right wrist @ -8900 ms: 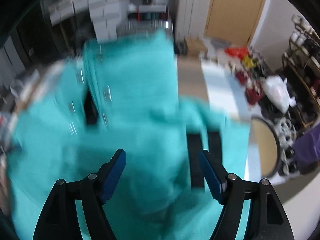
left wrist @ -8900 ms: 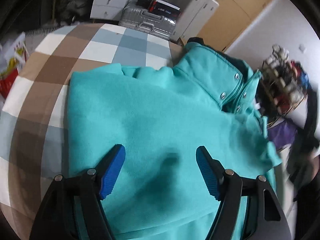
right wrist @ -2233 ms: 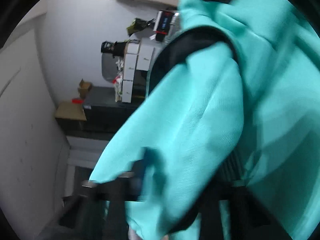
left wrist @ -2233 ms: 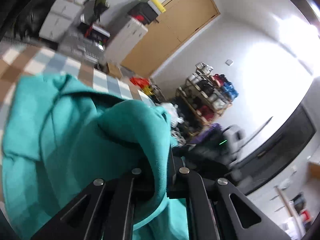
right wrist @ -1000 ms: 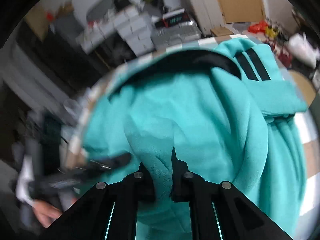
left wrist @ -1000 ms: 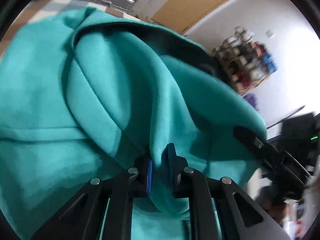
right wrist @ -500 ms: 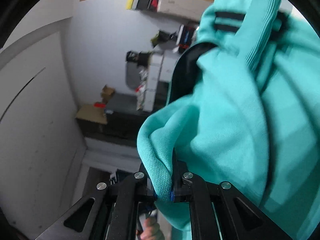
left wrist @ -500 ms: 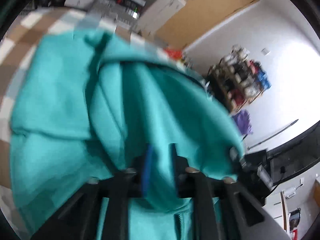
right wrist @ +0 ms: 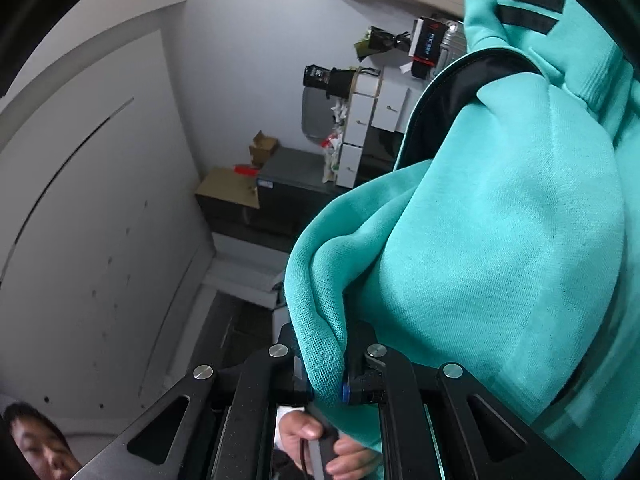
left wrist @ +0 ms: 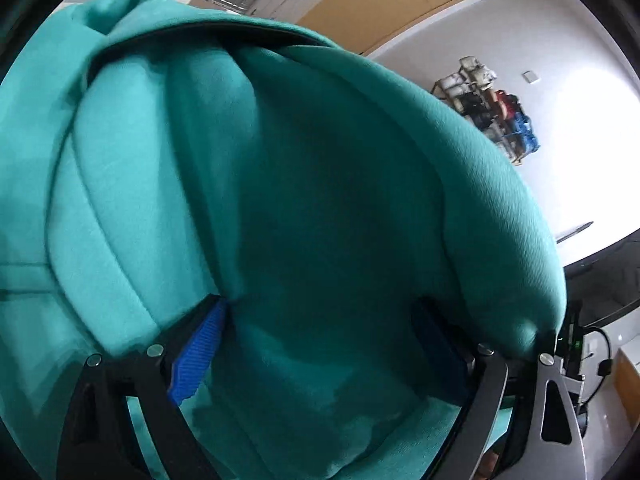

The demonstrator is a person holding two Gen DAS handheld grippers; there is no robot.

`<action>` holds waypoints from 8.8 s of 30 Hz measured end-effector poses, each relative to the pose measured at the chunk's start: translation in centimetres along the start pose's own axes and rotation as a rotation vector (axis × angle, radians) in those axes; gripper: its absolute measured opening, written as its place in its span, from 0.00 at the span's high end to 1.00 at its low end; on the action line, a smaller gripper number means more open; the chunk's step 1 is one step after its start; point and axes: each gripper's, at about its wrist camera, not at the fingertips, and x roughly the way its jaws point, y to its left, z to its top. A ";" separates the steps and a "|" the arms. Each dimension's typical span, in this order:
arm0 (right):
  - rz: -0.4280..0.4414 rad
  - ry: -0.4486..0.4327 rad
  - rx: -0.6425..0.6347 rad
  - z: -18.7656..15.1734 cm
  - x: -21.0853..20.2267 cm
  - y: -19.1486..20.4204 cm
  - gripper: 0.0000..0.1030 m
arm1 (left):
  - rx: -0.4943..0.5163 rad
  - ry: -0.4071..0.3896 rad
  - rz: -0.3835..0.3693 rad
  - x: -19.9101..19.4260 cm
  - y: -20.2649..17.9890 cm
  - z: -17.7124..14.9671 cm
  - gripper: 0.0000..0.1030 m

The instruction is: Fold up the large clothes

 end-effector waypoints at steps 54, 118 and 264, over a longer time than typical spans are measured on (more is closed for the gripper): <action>-0.871 -0.094 -0.136 1.7 -0.5 0.7 0.49 | -0.012 -0.065 0.097 -2.3 2.6 -2.0 0.95; -1.172 0.485 -0.705 -0.3 9.0 1.8 0.84 | 0.031 -0.196 0.243 -6.6 4.8 -5.8 0.21; -0.791 0.092 -0.654 5.9 -3.7 10.5 0.28 | 0.462 -0.159 0.727 -13.3 0.2 -4.0 0.30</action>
